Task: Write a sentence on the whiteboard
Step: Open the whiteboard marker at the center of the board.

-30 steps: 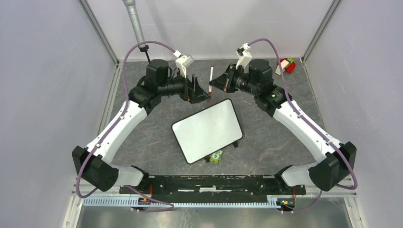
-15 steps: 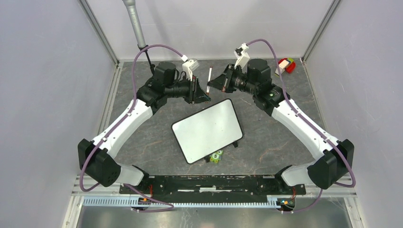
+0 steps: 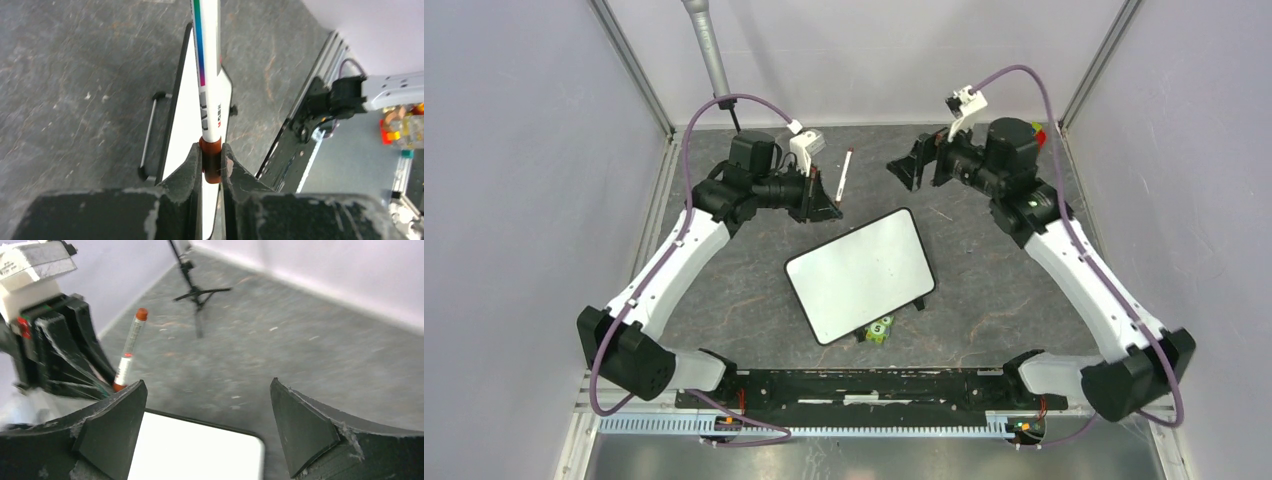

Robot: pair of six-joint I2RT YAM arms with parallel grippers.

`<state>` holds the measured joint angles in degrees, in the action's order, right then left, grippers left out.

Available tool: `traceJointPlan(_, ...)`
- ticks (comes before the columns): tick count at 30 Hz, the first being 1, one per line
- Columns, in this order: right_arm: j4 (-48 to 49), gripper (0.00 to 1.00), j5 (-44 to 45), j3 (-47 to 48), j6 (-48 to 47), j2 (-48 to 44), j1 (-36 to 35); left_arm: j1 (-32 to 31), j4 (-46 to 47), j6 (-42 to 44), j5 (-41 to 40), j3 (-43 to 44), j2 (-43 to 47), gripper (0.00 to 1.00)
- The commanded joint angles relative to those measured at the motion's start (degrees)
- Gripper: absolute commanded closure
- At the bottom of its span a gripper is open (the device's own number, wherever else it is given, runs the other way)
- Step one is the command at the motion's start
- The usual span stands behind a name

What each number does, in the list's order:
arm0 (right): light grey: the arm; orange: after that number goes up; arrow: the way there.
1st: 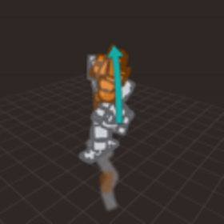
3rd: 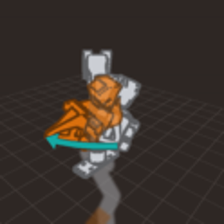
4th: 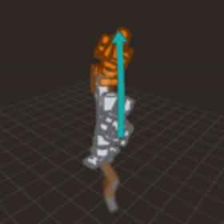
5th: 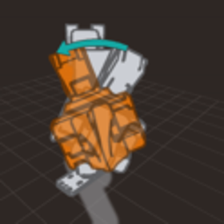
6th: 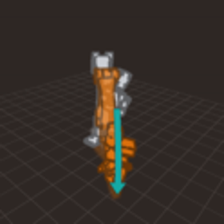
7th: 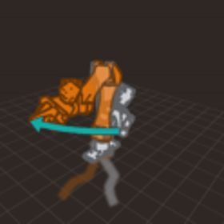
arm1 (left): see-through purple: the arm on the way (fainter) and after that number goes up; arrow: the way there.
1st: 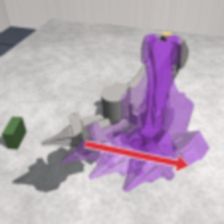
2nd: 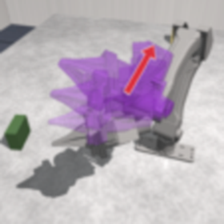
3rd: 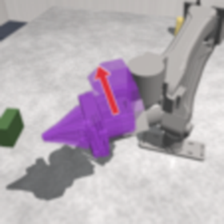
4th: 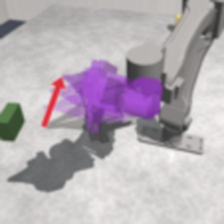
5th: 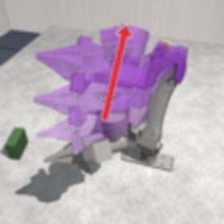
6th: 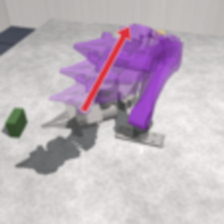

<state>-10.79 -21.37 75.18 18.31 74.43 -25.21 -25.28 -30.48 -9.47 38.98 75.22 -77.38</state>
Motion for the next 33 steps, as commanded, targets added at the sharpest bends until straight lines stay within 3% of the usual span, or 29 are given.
traceJointPlan(1, -4.26, 0.02, 6.94, 0.68, -28.11, -8.31, 0.65, 0.57, -15.82, 21.09, -0.23, 4.99, 1.37, 0.98)
traceJointPlan(4, -15.01, 0.02, 2.47, 5.57, -35.51, -7.43, 0.69, 0.64, -19.73, 29.20, -0.33, 3.59, 2.75, 0.98)
traceJointPlan(8, -26.06, 0.02, -1.44, 10.98, -36.32, -3.47, 0.69, 0.65, -23.51, 36.96, -2.54, 4.98, 3.05, 0.97)
traceJointPlan(16, -27.04, 0.02, -16.73, 4.44, -29.21, -4.47, 4.02, 0.62, -28.10, 50.74, -4.24, 6.07, 3.71, 0.95)
traceJointPlan(20, -26.09, 0.02, -25.05, 4.32, -24.20, -3.11, 6.44, 0.51, -28.09, 52.39, -0.50, 3.81, 4.49, 0.93)
traceJointPlan(26, -28.41, 0.02, -32.90, 4.57, -22.99, 1.73, 6.66, -1.56, -27.88, 51.16, -2.73, 1.91, 3.11, 0.92)
traceJointPlan(29, -30.83, 0.02, -34.62, 6.29, -25.43, 4.96, 6.67, -4.91, -28.13, 49.53, -6.05, 3.33, 1.71, 0.97)
traceJointPlan(33, -31.98, 0.02, -43.34, 5.54, -30.96, 7.73, 6.69, -10.01, -28.53, 48.61, -9.64, 5.24, -0.14, 0.98)
